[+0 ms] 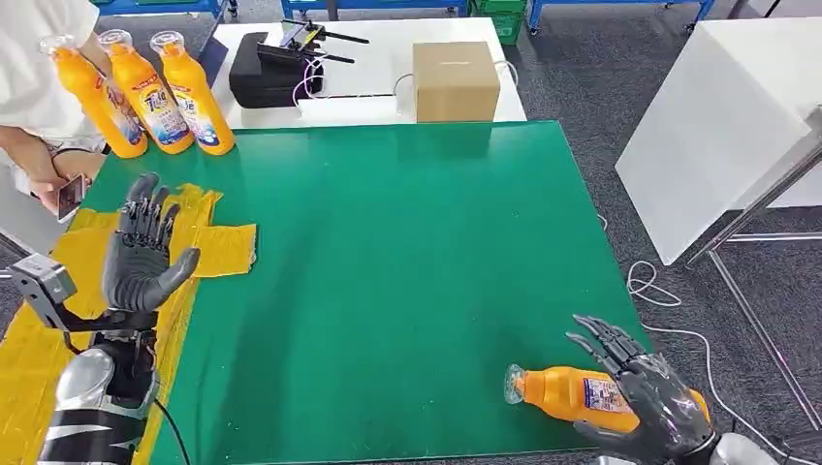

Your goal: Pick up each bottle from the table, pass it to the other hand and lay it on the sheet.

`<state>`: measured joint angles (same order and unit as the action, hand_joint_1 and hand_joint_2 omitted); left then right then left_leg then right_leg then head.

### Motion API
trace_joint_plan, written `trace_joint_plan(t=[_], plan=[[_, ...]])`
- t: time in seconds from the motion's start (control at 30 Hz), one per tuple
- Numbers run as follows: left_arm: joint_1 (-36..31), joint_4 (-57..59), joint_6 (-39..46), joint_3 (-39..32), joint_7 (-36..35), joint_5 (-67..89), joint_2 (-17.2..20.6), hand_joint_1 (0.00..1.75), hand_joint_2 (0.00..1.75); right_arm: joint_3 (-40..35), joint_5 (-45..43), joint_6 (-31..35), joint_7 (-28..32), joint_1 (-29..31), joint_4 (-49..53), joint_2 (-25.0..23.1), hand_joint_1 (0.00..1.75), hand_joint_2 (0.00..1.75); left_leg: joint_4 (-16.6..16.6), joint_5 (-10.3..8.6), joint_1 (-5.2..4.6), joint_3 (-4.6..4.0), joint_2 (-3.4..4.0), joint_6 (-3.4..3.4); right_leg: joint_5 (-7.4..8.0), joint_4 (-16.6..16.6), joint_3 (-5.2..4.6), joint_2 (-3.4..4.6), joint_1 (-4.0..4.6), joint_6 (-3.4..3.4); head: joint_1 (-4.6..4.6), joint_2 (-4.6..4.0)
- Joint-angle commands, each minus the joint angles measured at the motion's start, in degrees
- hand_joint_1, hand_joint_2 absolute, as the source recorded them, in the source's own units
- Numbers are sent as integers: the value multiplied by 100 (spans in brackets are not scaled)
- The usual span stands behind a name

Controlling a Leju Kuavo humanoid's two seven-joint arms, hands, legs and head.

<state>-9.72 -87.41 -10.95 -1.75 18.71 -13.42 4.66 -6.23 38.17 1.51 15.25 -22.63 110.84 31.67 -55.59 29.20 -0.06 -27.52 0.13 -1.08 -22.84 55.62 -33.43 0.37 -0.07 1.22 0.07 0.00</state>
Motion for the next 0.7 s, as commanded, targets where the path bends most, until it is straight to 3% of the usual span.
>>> trace_joint_plan(t=[0.03, 0.23, 0.7], plan=[[71, -54, 8, 30, -124, 49, -34, 0, 175, 66, 993, 129, -1114, 51, -738, 114, 0, 175, 9, 4, 7, 16, -4, 4, -2, -14, 21, -6, 7, 3, 0, 0], [125, -121, -39, 23, -152, 70, -62, 0, 175, -127, 1013, -47, -1458, 18, -904, 462, 0, 175, 7, 5, 6, 11, -6, 3, -3, -12, 20, -7, 5, 3, 0, 0], [181, -135, -72, -13, -171, 64, -74, 0, 175, -287, 1014, -270, -1869, 68, -1242, 739, 0, 175, 9, 5, 6, 13, -5, 4, -3, -14, 21, -6, 5, 2, 0, 0]])
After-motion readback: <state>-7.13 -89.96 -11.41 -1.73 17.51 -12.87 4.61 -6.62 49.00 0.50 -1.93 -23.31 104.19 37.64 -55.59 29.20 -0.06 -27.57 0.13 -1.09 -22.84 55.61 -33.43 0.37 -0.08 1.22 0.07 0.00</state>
